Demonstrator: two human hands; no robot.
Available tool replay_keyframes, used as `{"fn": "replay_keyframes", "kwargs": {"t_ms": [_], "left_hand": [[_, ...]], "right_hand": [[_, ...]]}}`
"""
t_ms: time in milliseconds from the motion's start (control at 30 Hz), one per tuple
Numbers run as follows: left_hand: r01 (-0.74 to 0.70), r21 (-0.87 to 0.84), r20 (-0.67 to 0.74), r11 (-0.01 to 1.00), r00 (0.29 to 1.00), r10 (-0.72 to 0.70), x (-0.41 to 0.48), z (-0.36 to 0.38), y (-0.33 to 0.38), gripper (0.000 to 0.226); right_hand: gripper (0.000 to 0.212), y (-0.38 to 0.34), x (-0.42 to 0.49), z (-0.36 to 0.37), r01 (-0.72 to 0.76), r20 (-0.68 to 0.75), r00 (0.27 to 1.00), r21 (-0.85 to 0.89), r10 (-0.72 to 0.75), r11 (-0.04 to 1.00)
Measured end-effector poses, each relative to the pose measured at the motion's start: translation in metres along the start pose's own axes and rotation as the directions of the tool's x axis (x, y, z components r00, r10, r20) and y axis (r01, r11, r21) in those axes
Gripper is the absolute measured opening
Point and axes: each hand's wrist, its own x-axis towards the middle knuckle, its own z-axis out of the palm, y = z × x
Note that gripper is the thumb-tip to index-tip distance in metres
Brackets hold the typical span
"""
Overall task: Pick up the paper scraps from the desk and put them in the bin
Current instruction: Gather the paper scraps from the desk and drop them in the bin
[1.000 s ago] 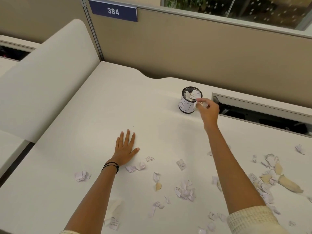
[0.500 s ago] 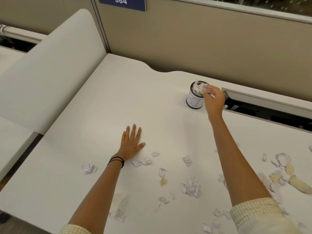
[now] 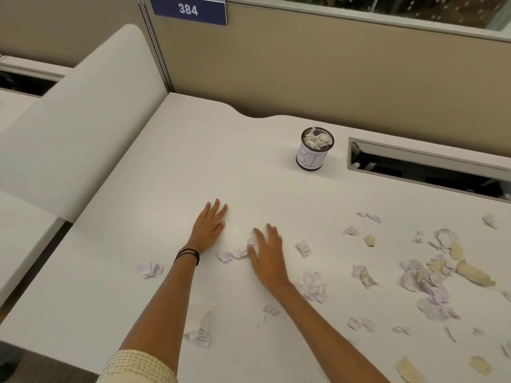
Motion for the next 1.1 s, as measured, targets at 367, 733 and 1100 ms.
{"fn": "replay_keyframes", "kwargs": {"t_ms": [367,733,1100], "left_hand": [[-0.009,-0.025,0.073,1.000,0.997,0.011,-0.003,-0.002,-0.003,0.057],[0.014,0.040,-0.087,0.999,0.996,-0.010,-0.015,0.022,0.002,0.076],[0.055,0.132,-0.276,0.990,0.961,-0.017,-0.020,0.038,0.006,0.062]], "right_hand": [[0.070,-0.028,-0.019,0.025,0.305,0.308,0.914,-0.096,-0.264,0.947],[0.034,0.018,-0.024,-0.047,0.332,0.282,0.905,-0.003,-0.318,0.943],[0.015,0.092,0.062,-0.106,0.054,0.138,0.989,-0.062,-0.045,0.997]]}}
